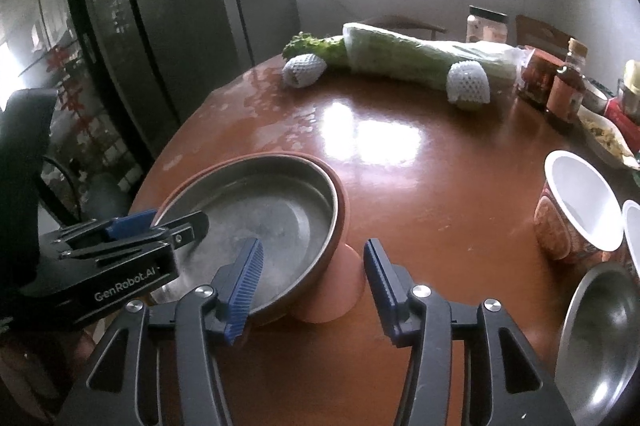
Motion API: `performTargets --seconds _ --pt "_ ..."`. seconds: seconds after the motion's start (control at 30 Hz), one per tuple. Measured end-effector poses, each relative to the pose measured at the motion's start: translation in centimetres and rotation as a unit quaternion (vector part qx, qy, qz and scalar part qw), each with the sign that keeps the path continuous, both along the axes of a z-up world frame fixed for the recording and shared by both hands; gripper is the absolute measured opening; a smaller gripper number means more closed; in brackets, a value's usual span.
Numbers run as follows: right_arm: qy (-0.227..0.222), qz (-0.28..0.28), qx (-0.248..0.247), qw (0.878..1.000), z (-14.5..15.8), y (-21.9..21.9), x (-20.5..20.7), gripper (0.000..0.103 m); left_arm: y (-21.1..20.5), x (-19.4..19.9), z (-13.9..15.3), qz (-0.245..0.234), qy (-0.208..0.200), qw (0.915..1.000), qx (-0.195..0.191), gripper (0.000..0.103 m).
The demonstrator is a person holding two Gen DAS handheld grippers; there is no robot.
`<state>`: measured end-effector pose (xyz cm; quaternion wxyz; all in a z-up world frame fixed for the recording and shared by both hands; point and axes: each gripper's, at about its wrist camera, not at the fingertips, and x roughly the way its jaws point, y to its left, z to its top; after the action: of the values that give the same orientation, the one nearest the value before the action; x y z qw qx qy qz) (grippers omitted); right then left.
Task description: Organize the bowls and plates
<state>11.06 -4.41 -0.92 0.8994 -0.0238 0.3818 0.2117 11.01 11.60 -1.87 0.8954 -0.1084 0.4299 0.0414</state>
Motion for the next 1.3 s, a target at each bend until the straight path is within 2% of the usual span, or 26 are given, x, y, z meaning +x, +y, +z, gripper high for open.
performTargets --seconds 0.63,1.0,1.3 --pt "0.007 -0.05 0.019 0.999 -1.6 -4.9 2.8 0.051 -5.7 4.5 -0.1 -0.044 0.007 0.9989 0.015 0.049" --pt "0.009 -0.05 0.041 0.998 -1.4 -6.0 3.4 0.051 -6.0 5.3 0.0 -0.042 0.004 0.9991 0.01 0.049" --pt "0.001 -0.054 0.052 0.997 -0.2 -6.1 3.3 0.052 -4.6 4.3 1.6 -0.02 -0.017 0.9996 0.007 0.049"
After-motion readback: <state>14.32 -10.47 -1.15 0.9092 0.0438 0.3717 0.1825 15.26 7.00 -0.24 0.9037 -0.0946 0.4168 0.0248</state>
